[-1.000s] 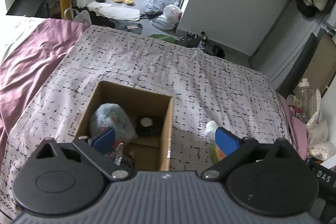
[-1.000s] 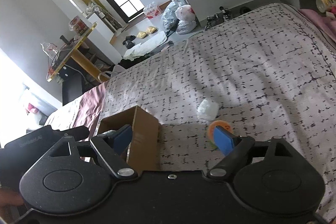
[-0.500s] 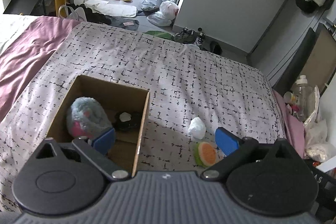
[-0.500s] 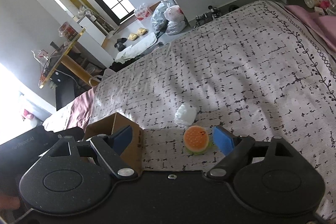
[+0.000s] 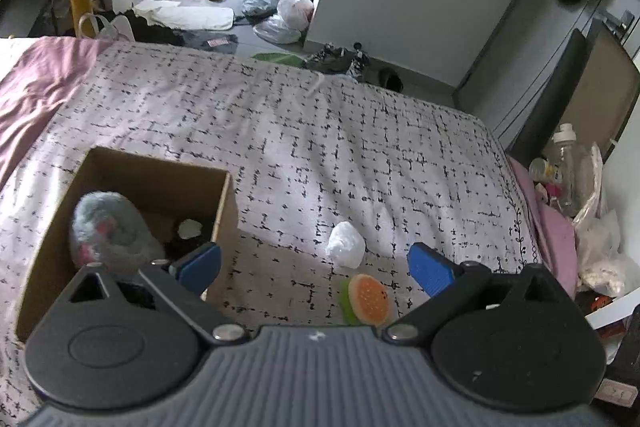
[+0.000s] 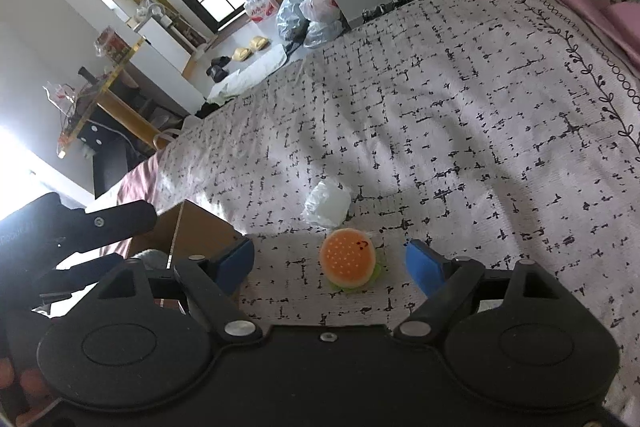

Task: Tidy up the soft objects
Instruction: 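Move both grippers toward the burger plush and the white plush, then grasp the burger plush with the right gripper while the left grasps the white plush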

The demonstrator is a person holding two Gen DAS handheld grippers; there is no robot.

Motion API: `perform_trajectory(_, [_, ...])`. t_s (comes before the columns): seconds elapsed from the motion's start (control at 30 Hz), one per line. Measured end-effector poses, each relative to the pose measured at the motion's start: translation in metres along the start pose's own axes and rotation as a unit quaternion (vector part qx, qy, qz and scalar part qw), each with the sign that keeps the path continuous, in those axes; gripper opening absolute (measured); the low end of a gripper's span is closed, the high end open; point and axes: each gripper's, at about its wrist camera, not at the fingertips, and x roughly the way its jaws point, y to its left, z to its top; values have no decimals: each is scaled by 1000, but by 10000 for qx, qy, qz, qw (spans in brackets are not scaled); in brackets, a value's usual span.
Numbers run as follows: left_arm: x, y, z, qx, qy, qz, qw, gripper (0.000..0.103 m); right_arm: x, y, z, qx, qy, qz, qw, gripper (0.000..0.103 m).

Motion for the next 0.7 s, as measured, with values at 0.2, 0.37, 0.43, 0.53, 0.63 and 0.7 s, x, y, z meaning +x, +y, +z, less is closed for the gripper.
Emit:
perform_trajectory(0.2, [24,-8,2,164,95,-54,9998,94,15,-2,4,-91,97,77,9999,80])
perform_trajectory(0.37, [39,-12,5,159,169,-85,9997,90,31,-1,6,-213,223,30,9995,78])
perform_trajectory(0.43, [45,-13,6,191,200,-77,9996,88,37,-1,5,-221,316,38,9993,78])
perform_trajectory(0.53, [54,-12,8,160,265,-64,9995,87,46,0,3,-310,429,30,9986,77])
perform_trajectory(0.63, [63,-9,8,132,330,-58,9993,85,56,0,2,-320,540,6,9980,74])
perform_trajectory(0.7, [69,-10,8,141,349,-68,9993,83,61,-1,3,-330,554,-10,9979,73])
